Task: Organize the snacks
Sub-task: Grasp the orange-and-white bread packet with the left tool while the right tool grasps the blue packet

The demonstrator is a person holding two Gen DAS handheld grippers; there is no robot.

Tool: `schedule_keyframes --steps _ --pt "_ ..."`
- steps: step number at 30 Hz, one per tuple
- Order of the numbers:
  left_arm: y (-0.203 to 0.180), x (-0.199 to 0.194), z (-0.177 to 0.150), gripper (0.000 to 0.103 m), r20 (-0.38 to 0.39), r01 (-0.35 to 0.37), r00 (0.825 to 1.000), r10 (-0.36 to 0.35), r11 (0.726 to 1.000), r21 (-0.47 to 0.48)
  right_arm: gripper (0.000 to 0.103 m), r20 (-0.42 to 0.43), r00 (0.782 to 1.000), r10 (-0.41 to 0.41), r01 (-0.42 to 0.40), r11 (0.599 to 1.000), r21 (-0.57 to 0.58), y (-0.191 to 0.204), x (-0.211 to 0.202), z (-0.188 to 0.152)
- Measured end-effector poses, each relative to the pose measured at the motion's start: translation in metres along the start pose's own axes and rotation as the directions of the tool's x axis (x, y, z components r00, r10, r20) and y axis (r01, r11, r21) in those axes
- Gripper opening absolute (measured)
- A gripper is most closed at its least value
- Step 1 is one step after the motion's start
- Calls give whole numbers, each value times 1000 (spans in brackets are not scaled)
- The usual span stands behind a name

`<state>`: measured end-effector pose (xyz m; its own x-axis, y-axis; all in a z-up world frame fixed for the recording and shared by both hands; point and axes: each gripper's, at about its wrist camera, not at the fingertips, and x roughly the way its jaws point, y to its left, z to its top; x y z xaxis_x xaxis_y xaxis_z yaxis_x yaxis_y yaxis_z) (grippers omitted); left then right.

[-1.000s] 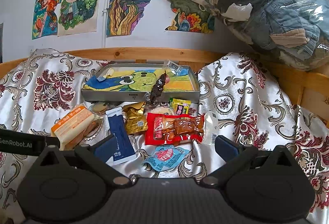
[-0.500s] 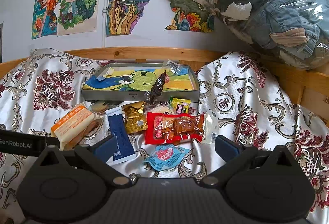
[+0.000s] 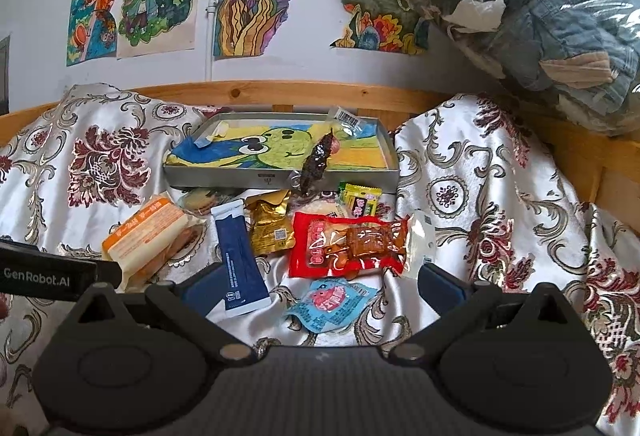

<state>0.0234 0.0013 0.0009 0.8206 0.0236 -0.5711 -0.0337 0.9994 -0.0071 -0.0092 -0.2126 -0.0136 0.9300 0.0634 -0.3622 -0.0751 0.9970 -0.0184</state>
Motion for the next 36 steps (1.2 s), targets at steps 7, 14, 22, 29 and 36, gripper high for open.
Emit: schedule_keyframes --steps 7,14,22,29,36 --pt "6 21 23 102 10 -15 1000 14 990 140 103 -93 981 170 -168 985 34 -8 26 11" --pt "18 52 31 102 6 -15 1000 14 982 187 103 -155 973 168 -186 977 -105 8 52 17" --pt "10 82 29 102 1 30 1000 -31 965 260 103 -209 973 101 -158 948 -276 28 100 20" --pt "6 105 29 102 -20 4 1000 3 945 327 100 -231 964 132 -197 938 -286 39 128 22" --pt "11 116 29 100 -65 26 998 -6 952 304 85 -241 959 149 -225 917 -328 51 143 18"
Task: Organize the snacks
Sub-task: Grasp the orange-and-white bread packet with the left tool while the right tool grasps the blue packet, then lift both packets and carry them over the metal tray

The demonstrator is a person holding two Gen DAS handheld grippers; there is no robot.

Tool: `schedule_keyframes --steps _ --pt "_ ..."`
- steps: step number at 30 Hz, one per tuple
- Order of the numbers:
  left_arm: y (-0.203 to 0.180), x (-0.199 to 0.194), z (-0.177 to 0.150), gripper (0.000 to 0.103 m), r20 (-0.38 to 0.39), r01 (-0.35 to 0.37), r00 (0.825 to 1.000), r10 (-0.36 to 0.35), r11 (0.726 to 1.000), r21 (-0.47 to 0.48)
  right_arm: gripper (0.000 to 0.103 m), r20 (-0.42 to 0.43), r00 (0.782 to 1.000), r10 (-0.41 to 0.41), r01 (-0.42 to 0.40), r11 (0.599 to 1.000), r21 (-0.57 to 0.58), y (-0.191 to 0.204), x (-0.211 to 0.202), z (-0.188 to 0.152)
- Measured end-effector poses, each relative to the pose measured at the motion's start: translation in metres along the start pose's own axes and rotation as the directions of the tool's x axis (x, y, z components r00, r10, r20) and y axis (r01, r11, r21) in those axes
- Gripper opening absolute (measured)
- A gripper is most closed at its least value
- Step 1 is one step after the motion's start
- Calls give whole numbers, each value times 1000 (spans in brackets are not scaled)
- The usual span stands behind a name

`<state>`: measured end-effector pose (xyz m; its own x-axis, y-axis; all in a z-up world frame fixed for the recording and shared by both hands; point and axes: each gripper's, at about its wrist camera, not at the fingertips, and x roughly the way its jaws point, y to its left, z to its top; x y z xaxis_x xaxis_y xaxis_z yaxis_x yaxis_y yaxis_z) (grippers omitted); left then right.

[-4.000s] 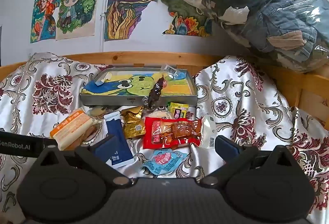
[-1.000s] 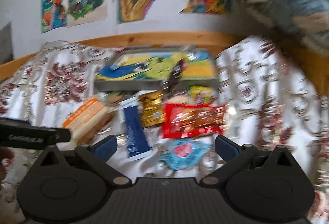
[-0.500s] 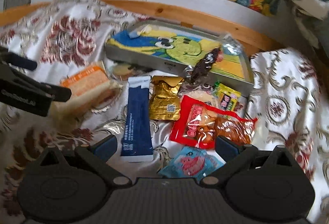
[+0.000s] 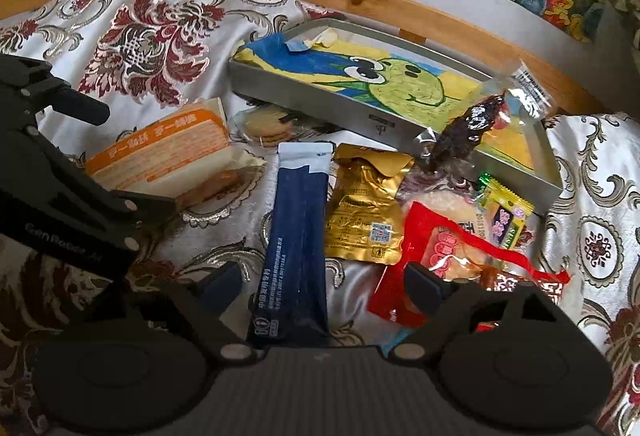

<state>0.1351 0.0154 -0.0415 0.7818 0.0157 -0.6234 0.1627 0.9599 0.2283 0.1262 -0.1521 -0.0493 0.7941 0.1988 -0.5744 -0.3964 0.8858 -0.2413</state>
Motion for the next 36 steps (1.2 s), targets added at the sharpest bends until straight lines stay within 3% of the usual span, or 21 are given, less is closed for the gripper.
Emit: schedule_keyframes --steps 3,7,12,14,16,18,26,36 --pt "0 0 0 94 2 7 1000 -7 1000 -4 81 -11 1000 1 -1 1000 6 0 5 -2" --pt "1 1 1 89 -4 22 1000 -22 1000 -17 63 -33 999 27 -27 1000 14 1 10 -5" --pt "1 0 1 74 -3 55 998 -55 998 -23 59 -32 999 23 -23 1000 -10 7 12 -6" --pt "1 0 1 65 -5 77 997 -77 996 -35 56 -35 999 21 -22 1000 -10 7 13 -6" --pt "2 1 1 61 -9 86 996 -86 995 -48 44 -40 999 23 -23 1000 -5 8 15 -6" --pt "2 1 1 55 -2 84 996 -84 995 -51 44 -35 999 26 -26 1000 0 8 15 -6" --pt "0 -5 -3 51 25 85 996 -83 994 -74 37 -9 1000 28 -28 999 21 7 8 -8" --pt "3 -22 3 49 76 88 994 -79 988 -124 33 57 995 -79 85 990 -110 23 -17 -11"
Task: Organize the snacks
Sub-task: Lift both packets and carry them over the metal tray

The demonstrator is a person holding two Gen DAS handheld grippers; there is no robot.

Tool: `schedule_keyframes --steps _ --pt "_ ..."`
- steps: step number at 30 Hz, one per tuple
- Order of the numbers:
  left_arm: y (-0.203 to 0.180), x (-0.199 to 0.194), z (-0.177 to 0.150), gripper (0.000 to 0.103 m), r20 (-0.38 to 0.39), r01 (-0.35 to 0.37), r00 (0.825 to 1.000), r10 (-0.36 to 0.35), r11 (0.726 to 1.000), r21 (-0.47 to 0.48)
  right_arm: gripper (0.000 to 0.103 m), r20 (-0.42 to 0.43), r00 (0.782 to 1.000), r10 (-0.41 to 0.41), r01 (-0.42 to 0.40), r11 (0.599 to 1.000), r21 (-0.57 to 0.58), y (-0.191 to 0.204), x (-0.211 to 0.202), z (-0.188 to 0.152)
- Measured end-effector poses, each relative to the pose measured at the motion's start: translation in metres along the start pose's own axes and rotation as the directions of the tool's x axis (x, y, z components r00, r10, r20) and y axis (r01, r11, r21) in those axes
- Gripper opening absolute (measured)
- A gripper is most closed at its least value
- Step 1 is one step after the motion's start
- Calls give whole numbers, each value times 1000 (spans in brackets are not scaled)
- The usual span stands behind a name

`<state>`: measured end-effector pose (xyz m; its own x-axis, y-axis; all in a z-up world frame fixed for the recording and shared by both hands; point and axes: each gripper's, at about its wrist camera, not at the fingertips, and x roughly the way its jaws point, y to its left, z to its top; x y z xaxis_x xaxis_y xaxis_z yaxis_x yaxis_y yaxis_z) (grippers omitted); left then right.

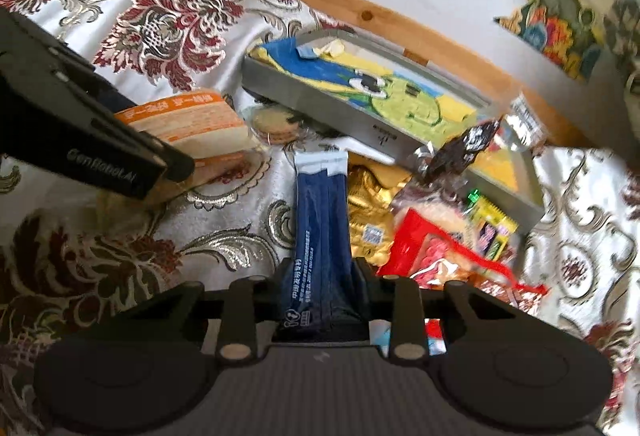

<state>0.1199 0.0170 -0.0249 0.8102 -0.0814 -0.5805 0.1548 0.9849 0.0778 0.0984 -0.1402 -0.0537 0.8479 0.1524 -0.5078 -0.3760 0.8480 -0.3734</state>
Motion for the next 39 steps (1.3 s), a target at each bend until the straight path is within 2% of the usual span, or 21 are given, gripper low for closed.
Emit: schedule_keyframes --steps 10,17,20,24,26,29,39 --pt "-7 -17 4 48 55 -20 998 18 999 38 33 75 993 -86 95 987 -130 -1 -27 2" --pt "-13 -26 9 46 78 -4 997 0 998 57 33 77 990 -115 130 967 -220 -4 -33 -1" --pt "-16 -25 8 46 72 -1 997 -5 997 77 32 77 988 -133 149 951 -270 -6 -35 -1" --pt "-15 -17 3 45 13 20 1000 -22 996 86 33 71 985 -156 171 918 -358 -3 -31 -4" --pt "-14 -12 0 43 -16 28 1000 -27 996 84 34 53 987 -152 161 921 -355 -4 -26 -5" --pt "-15 -8 -2 43 -22 24 1000 -21 994 104 35 10 992 -127 123 936 -330 -3 -14 -6" --pt "-16 7 -11 50 -72 35 997 -26 991 128 40 -65 994 -86 68 968 -242 -2 27 -3"
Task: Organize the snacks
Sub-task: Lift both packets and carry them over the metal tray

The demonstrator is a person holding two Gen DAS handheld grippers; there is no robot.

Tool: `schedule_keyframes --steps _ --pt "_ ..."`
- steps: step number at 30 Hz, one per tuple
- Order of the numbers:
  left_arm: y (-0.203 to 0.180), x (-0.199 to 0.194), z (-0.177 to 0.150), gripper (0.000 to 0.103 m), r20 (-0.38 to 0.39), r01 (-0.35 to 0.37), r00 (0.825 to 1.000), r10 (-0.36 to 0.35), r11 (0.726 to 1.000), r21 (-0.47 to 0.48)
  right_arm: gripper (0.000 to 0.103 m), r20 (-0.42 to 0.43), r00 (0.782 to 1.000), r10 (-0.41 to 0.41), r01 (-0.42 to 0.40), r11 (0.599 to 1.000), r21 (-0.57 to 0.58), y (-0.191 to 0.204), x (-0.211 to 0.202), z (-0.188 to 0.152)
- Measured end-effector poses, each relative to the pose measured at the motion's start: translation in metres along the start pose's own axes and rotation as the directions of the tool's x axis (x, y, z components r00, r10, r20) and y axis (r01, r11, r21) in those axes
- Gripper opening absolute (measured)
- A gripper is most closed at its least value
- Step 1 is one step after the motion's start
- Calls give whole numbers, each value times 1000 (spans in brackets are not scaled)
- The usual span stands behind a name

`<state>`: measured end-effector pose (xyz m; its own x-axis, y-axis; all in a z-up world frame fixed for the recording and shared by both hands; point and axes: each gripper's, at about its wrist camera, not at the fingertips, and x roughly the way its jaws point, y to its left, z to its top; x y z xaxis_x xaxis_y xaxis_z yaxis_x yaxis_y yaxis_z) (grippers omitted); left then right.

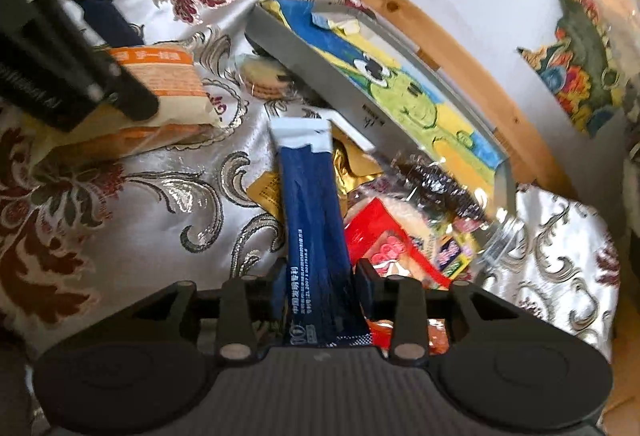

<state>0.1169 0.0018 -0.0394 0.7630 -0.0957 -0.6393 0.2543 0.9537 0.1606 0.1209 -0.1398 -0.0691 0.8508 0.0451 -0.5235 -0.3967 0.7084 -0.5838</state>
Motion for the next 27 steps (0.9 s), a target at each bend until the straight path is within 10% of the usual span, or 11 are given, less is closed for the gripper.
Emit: schedule_keyframes --steps 27 --pt "9 -30 59 47 152 -40 987 51 996 -81 25 197 949 -246 267 960 -86 -24 -25 20"
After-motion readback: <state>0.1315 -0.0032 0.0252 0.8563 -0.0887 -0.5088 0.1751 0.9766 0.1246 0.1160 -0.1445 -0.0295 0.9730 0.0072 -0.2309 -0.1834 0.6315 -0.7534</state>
